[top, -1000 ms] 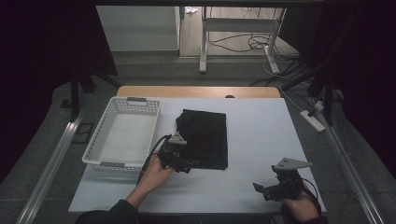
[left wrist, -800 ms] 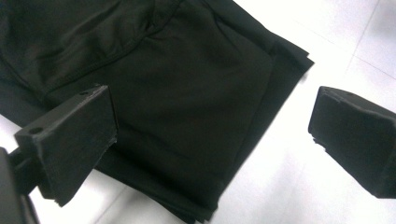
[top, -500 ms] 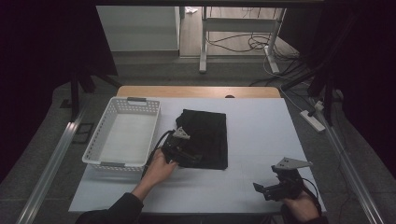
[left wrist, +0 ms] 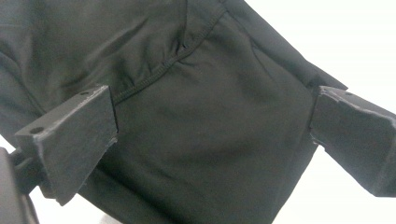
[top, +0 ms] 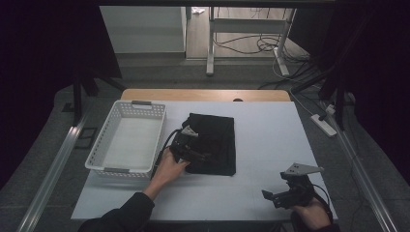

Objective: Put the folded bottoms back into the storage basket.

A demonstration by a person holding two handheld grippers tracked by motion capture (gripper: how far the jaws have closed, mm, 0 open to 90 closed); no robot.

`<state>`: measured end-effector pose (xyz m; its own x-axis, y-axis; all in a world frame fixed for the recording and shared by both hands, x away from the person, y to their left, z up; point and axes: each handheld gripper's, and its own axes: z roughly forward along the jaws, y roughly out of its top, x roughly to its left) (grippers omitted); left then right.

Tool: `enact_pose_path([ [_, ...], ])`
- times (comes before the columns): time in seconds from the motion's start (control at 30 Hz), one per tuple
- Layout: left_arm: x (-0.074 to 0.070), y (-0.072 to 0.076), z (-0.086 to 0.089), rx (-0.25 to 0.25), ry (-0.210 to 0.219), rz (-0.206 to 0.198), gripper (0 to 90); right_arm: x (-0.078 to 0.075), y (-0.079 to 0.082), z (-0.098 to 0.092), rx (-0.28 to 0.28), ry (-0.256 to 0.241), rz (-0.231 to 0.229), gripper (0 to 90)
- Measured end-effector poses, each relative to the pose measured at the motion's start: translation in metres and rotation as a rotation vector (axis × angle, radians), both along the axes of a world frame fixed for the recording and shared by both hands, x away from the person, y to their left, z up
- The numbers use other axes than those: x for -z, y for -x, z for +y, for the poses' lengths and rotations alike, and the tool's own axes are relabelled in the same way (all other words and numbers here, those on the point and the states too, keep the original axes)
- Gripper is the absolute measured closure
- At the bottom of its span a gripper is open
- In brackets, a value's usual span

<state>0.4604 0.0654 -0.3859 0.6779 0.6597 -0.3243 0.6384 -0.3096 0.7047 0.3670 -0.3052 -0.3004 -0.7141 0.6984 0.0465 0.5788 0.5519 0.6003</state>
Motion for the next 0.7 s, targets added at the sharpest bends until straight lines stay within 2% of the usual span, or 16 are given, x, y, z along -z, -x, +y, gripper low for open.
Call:
enact_pose_path([
  [0.17,0.000,-0.011,0.001,-0.016,-0.006,-0.001,1.1,0.000,0.000,0.000,0.000,0.003,0.000,0.0],
  [0.3,0.001,-0.020,-0.001,-0.036,-0.033,-0.002,0.6,0.000,0.000,0.000,0.000,0.003,0.001,0.0],
  [0.5,0.004,-0.031,-0.002,-0.048,-0.031,0.003,0.0,0.000,0.000,0.000,-0.002,0.004,0.002,0.0],
  [0.57,0.007,-0.037,-0.001,-0.064,-0.012,0.010,0.0,0.000,0.000,0.000,-0.005,0.005,0.004,0.0],
  [0.7,0.009,-0.043,0.002,-0.085,-0.012,0.008,0.0,0.000,0.000,0.001,-0.005,0.006,0.003,0.0],
])
